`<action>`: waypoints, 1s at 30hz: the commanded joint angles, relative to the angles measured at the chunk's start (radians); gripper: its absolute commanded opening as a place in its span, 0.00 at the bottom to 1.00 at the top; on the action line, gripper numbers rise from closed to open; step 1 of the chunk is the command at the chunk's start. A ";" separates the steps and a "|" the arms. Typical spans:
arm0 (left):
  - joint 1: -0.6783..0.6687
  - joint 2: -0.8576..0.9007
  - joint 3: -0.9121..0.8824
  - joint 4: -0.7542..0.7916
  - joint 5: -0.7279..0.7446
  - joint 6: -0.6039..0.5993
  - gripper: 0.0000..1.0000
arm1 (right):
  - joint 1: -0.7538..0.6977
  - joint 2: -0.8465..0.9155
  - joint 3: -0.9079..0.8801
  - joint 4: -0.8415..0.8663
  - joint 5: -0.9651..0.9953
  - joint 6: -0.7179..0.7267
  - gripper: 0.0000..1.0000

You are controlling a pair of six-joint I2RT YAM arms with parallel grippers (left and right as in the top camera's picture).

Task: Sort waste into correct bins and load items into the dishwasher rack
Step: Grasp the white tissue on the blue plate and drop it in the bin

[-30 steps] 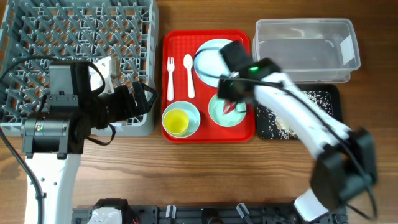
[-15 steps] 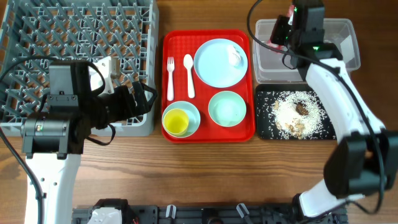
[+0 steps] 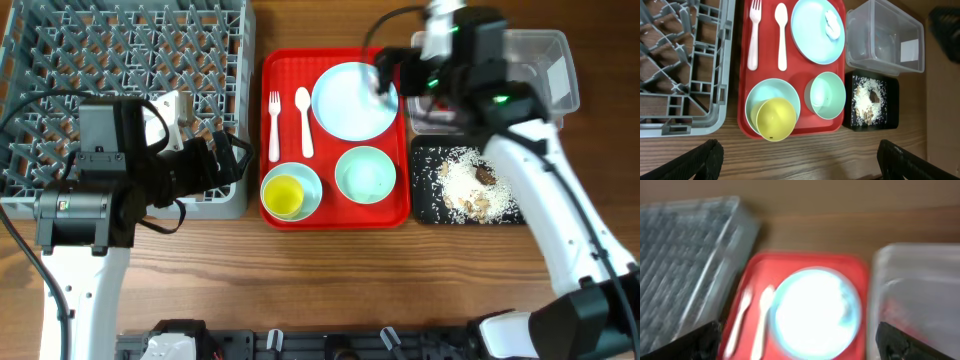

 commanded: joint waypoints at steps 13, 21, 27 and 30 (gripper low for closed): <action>0.005 -0.003 0.012 0.000 0.013 -0.005 1.00 | 0.109 0.433 -0.010 0.259 0.228 -0.086 0.68; 0.005 -0.003 0.012 0.000 0.013 -0.005 1.00 | 0.086 0.556 -0.010 0.337 0.360 -0.094 0.65; 0.005 -0.003 0.012 0.000 0.013 -0.005 1.00 | 0.091 0.594 -0.010 0.286 0.294 -0.090 0.22; 0.005 -0.003 0.012 0.000 0.013 -0.005 1.00 | 0.100 0.540 -0.009 0.275 0.244 -0.090 0.04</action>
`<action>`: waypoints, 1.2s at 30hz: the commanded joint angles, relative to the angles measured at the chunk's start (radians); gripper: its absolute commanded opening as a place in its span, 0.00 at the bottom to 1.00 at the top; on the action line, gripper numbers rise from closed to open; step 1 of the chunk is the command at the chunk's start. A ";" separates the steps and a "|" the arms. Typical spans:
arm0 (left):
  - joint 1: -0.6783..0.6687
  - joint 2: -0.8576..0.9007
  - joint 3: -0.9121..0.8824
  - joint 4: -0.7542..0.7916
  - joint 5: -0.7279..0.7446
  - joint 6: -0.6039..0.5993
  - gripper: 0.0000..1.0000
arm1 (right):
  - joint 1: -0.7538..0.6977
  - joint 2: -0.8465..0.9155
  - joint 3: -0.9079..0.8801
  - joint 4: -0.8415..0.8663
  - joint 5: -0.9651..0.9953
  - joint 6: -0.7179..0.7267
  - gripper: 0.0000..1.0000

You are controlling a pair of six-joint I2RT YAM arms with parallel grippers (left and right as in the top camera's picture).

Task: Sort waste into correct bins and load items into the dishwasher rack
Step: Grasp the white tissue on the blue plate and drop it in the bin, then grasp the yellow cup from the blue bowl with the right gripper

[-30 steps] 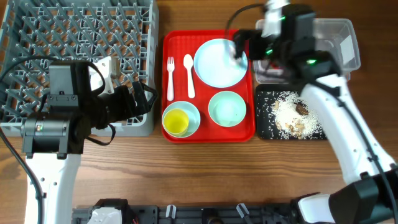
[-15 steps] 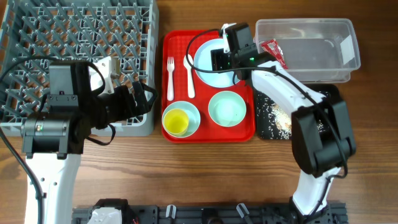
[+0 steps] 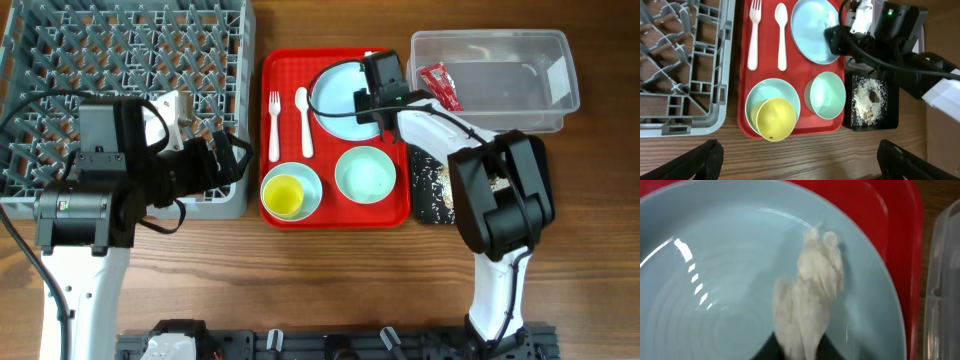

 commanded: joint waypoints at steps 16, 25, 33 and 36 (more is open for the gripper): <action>0.005 -0.003 0.012 0.000 0.013 -0.005 1.00 | -0.222 -0.357 -0.010 -0.099 0.003 0.067 0.04; 0.005 -0.003 0.012 0.000 0.013 -0.005 1.00 | -0.309 -0.421 -0.003 -0.254 -0.251 0.043 1.00; 0.005 -0.003 0.012 0.000 0.013 -0.005 1.00 | -0.228 -0.740 -0.003 -0.536 -0.461 0.181 1.00; 0.005 -0.003 0.012 0.018 0.013 -0.005 1.00 | -0.134 -0.765 -0.006 -0.739 -0.492 0.275 0.99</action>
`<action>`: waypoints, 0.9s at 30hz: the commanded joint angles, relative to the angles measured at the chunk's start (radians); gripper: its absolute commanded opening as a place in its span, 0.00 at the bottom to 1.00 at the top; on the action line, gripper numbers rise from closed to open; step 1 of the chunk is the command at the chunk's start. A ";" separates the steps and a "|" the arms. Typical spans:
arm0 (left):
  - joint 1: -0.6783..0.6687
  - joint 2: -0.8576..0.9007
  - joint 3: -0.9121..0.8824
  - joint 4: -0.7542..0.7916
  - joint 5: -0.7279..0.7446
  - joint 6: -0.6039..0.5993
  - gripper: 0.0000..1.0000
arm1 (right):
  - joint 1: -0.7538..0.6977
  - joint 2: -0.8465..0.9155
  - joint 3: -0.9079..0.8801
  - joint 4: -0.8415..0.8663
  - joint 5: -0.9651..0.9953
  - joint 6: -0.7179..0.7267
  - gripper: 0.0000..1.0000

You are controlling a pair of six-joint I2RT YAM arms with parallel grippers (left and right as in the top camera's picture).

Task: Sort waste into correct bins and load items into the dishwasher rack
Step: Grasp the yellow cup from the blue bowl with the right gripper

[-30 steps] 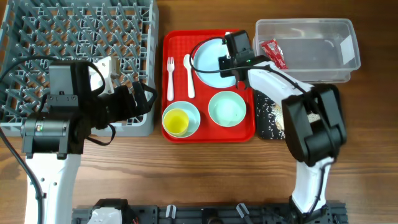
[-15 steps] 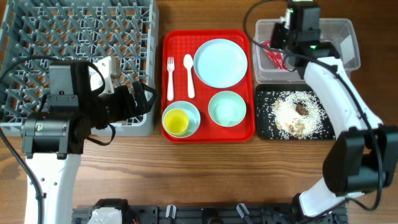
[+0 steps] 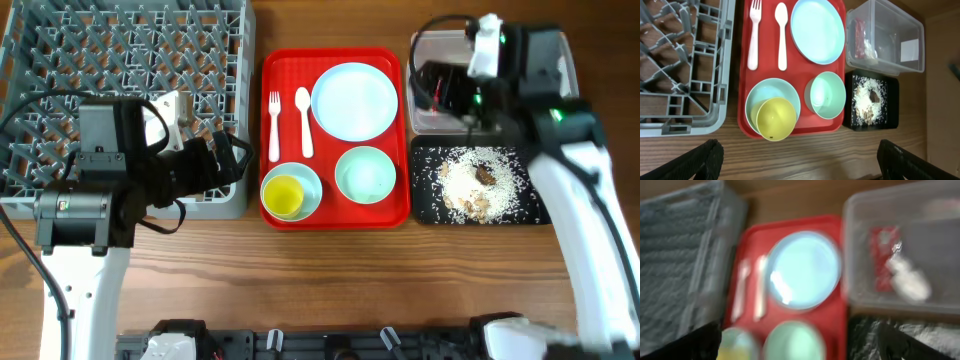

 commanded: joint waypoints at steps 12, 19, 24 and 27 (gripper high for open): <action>0.005 -0.003 0.012 0.031 0.014 -0.005 1.00 | 0.588 0.200 -0.099 0.006 0.123 0.278 0.46; 0.005 -0.003 0.012 -0.137 0.010 -0.004 1.00 | 0.619 0.442 -0.099 0.135 0.100 0.338 0.37; 0.005 -0.003 0.012 -0.149 -0.045 -0.005 1.00 | 0.618 0.520 -0.099 0.160 0.040 0.338 0.09; 0.005 -0.003 0.012 -0.156 -0.048 -0.004 1.00 | 0.601 0.497 -0.096 0.161 0.048 0.335 0.04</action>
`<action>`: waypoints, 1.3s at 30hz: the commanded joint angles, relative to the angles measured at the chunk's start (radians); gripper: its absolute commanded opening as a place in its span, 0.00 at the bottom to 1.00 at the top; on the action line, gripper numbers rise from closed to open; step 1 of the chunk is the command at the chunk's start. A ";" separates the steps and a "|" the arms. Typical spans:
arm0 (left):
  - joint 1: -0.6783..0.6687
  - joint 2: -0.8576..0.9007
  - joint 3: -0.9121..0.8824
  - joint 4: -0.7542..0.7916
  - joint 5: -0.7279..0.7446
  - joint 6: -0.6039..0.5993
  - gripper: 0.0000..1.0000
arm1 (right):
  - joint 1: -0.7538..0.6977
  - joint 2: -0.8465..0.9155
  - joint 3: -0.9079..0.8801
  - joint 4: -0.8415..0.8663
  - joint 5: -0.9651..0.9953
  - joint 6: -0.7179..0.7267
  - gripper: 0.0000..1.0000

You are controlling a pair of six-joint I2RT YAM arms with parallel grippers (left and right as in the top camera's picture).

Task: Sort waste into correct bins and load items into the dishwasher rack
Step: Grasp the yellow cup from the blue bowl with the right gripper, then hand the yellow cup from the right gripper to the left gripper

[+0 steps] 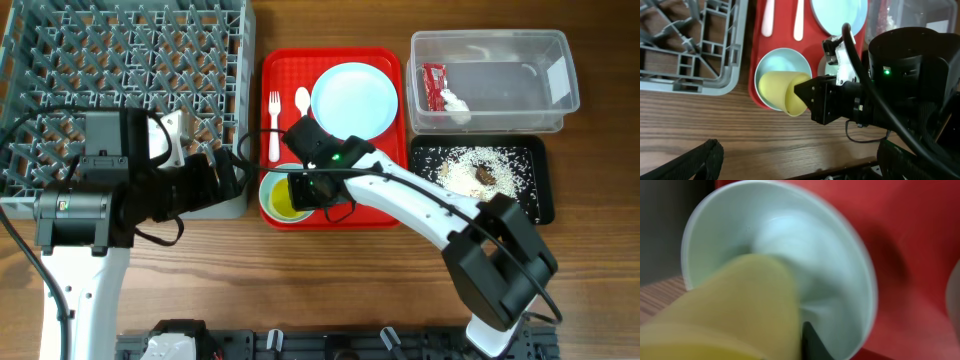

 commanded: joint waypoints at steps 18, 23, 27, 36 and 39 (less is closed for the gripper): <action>0.005 -0.003 0.012 0.101 0.196 -0.080 1.00 | -0.344 -0.652 0.009 -0.023 -0.341 -0.264 0.04; 0.006 0.007 0.012 0.304 0.685 -0.089 0.99 | -0.439 -0.725 0.009 0.066 -0.727 -0.370 0.04; 0.006 0.055 0.012 0.504 1.035 -0.195 0.91 | -0.435 -0.703 0.009 0.156 -0.900 -0.364 0.04; -0.002 0.101 0.011 0.527 1.161 -0.207 0.95 | -0.385 -0.599 0.008 0.420 -1.020 -0.218 0.04; -0.002 0.101 0.011 0.529 1.161 -0.207 0.95 | -0.357 -0.565 0.008 0.439 -1.010 -0.202 0.04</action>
